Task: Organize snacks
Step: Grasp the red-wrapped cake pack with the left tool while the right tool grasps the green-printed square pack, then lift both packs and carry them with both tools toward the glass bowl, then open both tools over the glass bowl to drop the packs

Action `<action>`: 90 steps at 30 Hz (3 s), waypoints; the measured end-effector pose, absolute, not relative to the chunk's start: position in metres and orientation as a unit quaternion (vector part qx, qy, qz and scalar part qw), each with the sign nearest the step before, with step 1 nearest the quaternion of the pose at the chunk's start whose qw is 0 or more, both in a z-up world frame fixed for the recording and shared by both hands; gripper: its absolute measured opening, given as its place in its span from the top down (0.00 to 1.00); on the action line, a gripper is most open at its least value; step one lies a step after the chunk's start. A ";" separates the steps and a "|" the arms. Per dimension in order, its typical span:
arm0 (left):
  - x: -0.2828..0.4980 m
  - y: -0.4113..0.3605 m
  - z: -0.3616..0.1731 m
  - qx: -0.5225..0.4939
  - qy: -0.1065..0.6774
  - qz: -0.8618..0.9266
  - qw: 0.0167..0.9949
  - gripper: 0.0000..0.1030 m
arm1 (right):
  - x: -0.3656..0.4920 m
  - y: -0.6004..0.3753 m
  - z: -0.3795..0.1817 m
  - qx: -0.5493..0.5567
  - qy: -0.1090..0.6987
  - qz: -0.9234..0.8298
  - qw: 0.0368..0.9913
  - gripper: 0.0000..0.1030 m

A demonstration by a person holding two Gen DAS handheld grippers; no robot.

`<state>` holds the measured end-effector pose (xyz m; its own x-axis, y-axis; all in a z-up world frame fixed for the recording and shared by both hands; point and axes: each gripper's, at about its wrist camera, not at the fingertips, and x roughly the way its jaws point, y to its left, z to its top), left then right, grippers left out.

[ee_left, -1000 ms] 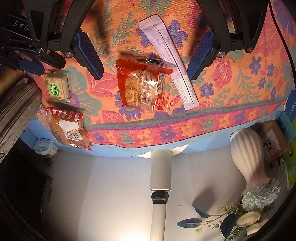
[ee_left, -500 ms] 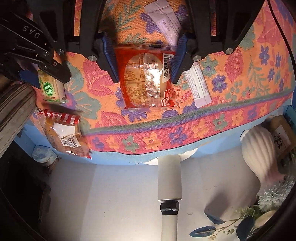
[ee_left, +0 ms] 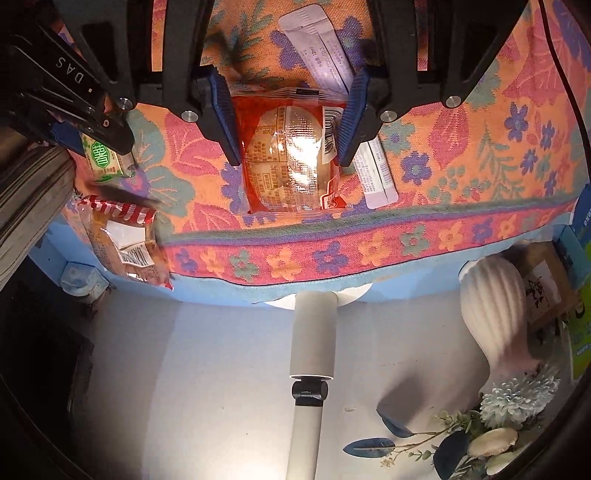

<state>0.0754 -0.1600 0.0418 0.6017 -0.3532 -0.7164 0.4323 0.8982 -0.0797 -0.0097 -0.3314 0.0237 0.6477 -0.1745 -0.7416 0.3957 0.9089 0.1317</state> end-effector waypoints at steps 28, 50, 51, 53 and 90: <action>-0.013 -0.188 0.062 0.067 0.368 -0.299 0.878 0.52 | -0.133 -0.312 0.030 0.128 0.383 -0.045 0.914 0.59; -0.147 -0.280 0.113 0.107 0.327 -0.422 0.839 0.63 | -0.265 -0.390 0.051 0.129 0.333 -0.128 0.925 0.59; -0.150 -0.285 0.116 0.108 0.324 -0.418 0.842 0.63 | -0.269 -0.394 0.052 0.130 0.330 -0.131 0.926 0.59; -0.151 -0.291 0.116 0.118 0.329 -0.413 0.841 0.63 | -0.273 -0.402 0.053 0.132 0.327 -0.141 0.925 0.59; -0.212 -0.386 0.152 0.116 0.344 -0.454 0.814 0.55 | -0.319 -0.508 0.113 0.176 0.234 -0.150 0.944 0.59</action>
